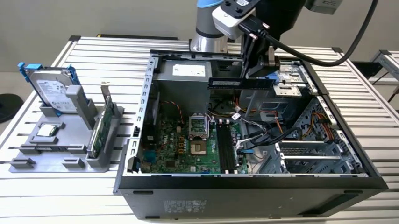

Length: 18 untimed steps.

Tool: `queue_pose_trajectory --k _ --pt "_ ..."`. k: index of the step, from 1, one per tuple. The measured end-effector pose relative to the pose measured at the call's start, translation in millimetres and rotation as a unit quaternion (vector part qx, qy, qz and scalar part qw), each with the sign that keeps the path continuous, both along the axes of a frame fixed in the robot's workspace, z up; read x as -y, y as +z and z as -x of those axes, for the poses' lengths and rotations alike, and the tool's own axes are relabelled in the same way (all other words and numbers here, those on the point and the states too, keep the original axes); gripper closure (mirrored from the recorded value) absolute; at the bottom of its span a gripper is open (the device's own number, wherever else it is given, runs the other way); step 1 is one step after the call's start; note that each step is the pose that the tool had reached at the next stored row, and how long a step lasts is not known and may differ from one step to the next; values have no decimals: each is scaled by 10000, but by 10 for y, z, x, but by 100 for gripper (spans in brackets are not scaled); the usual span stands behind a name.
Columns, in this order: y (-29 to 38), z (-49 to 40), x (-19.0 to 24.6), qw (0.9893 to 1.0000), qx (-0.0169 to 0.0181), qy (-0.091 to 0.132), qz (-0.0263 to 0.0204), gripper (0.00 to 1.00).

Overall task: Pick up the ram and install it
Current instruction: 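Insert the ram into the slot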

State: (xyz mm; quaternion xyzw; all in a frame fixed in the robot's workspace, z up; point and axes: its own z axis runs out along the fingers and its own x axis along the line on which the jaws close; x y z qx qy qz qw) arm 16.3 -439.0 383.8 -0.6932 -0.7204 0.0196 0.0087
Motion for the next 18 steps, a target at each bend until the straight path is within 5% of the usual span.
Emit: queue_pose_trajectory --k 13,18 --pt "-1 2 -93 10000 6 0 0 100" --pt "-9 3 -104 10000 77 0 0 100"
